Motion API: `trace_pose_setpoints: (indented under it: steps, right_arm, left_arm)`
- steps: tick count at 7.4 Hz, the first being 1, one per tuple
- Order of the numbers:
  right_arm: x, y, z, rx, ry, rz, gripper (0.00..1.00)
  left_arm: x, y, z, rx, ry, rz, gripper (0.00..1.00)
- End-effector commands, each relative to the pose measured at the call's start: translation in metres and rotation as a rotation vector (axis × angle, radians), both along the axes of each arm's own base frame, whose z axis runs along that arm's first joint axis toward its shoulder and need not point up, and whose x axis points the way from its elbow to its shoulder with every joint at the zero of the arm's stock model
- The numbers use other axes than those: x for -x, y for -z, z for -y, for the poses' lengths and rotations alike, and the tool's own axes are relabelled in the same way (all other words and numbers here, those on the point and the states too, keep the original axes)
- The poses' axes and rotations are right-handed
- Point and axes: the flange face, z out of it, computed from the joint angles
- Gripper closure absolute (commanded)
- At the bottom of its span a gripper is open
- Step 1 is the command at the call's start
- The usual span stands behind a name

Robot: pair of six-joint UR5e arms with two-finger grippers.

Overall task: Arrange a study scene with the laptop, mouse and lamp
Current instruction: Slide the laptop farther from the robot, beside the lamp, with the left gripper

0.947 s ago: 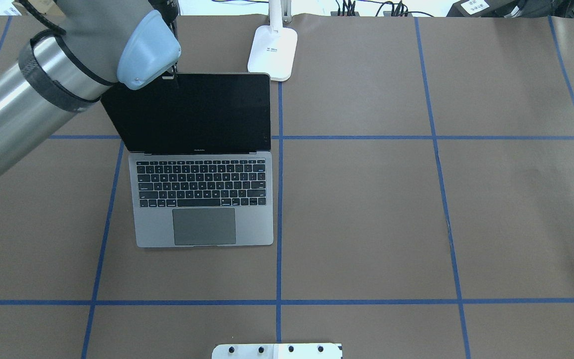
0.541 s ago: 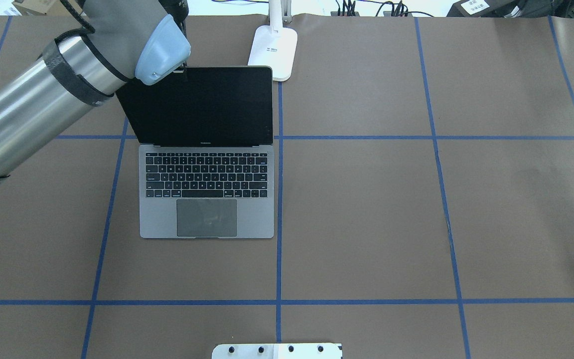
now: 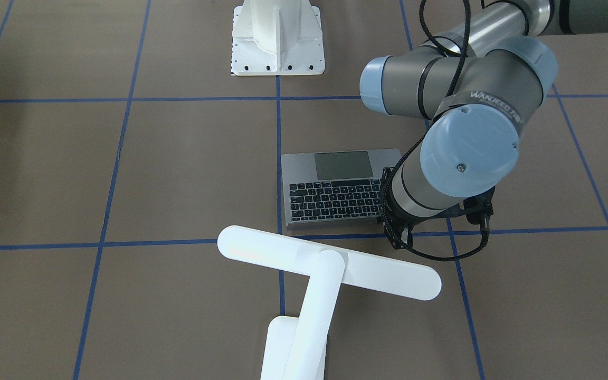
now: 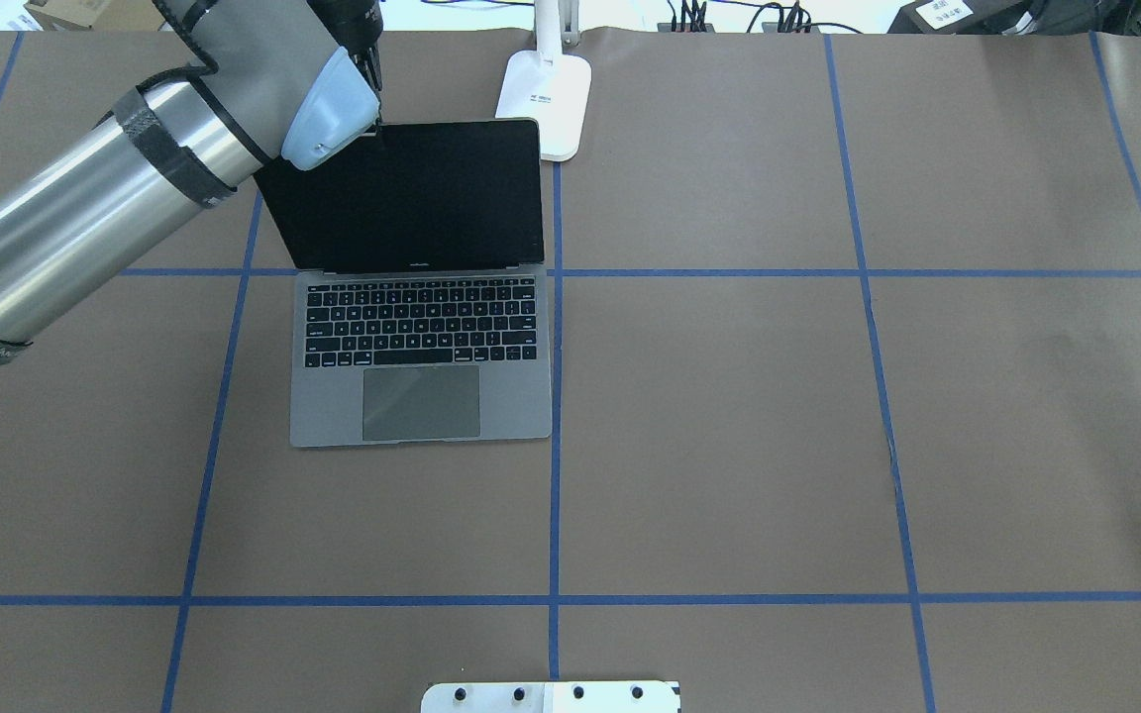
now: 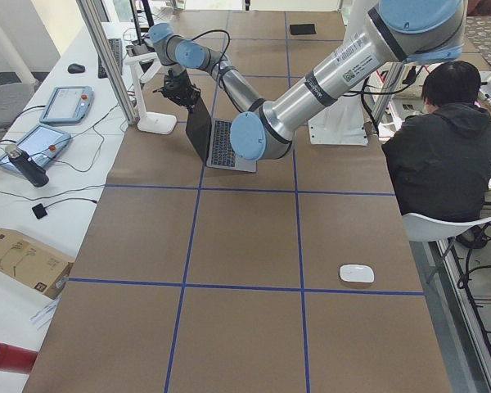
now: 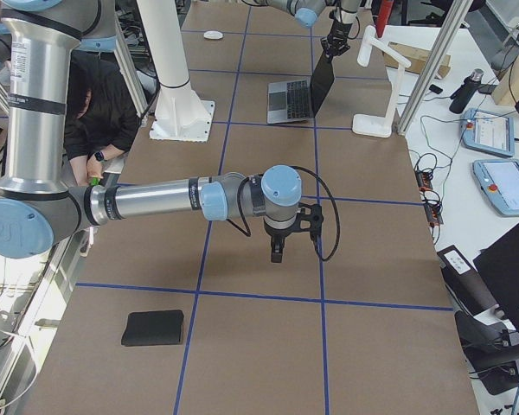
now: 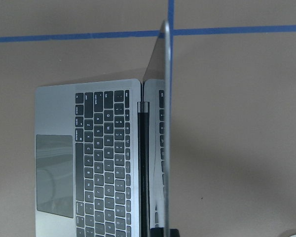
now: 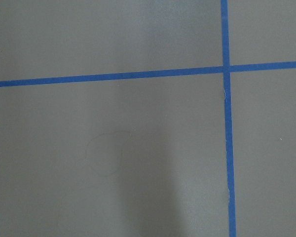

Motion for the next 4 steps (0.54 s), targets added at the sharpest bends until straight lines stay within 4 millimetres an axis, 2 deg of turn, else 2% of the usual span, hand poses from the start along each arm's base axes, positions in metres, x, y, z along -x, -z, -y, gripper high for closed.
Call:
trace_pose_setpoints:
  steps: [1,3,4]
  right_arm:
    - [0.0007,-0.0004,-0.0002,0.005,0.001,0.011,0.00]
    - [0.0009,-0.0010,-0.0002,0.005,0.002,0.014,0.00]
    - [0.0009,-0.0017,-0.0002,0.007,0.002,0.014,0.00]
  left_arm:
    - [-0.0054,-0.0181,0.0067,-0.018,0.011,-0.010,1.00]
    - [-0.0102,-0.0207,0.0052,-0.061,0.006,-0.040,0.97]
    - [-0.0099,-0.0206,0.0046,-0.068,0.005,-0.047,0.47]
